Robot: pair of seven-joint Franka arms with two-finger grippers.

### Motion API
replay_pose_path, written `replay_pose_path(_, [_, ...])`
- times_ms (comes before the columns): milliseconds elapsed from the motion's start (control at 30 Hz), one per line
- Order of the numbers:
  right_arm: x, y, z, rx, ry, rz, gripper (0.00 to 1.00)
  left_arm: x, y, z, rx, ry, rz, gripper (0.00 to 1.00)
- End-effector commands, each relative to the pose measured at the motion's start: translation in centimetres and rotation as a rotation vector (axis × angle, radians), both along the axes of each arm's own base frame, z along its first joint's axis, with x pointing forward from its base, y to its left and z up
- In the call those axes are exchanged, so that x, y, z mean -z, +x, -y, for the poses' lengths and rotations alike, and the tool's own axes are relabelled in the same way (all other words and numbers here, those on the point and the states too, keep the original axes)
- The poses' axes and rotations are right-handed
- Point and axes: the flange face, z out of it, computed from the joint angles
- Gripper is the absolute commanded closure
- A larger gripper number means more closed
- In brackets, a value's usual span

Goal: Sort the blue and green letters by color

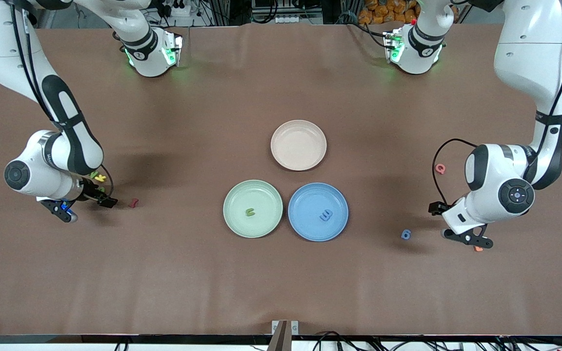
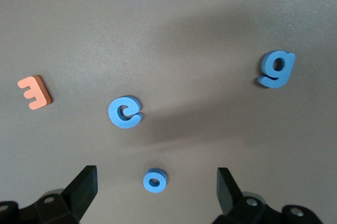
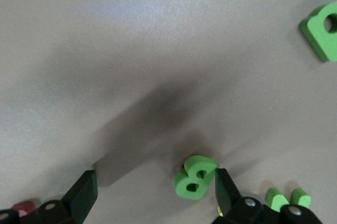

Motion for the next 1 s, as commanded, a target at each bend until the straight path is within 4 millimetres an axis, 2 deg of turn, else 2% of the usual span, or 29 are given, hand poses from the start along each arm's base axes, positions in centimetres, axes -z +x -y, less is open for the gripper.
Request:
replay_pose_path(0, [0.6,-1.5,-0.3,-0.002,0.006,0.010,0.00,0.5,0.2,-1.1,-0.042,-0.051,0.010,0.00])
replay_pose_path(200, [0.6,-1.4,-0.3,-0.002,0.003,0.020,0.01,0.5,0.2,-2.0,-0.087,-0.081,0.013,0.00])
replay_pose_path(267, [0.5,-1.4,-0.3,-0.005,0.002,0.021,0.06,0.5,0.0,-2.5,-0.100,-0.086,0.010,0.00])
replay_pose_path(367, [0.5,-1.3,-0.4,-0.006,0.002,0.023,0.19,0.7,-0.5,-2.6,-0.114,-0.097,0.010,0.00])
replay_pose_path(533, [0.4,-1.2,-0.3,-0.014,0.000,0.034,0.55,1.0,-1.1,-2.9,-0.135,-0.113,0.007,0.00])
replay_pose_path(600, [0.4,-1.2,-0.3,-0.043,0.003,0.035,0.65,0.9,-1.5,-2.9,-0.144,-0.120,0.016,0.00])
replay_pose_path(800, [0.4,-1.2,-0.1,-0.098,0.009,0.040,0.85,1.3,-2.9,-3.1,-0.156,-0.123,0.033,0.00])
replay_pose_path(967, [0.0,-1.0,-0.3,-0.100,0.008,0.049,0.91,1.3,-3.6,-3.4,-0.171,-0.129,0.047,0.00])
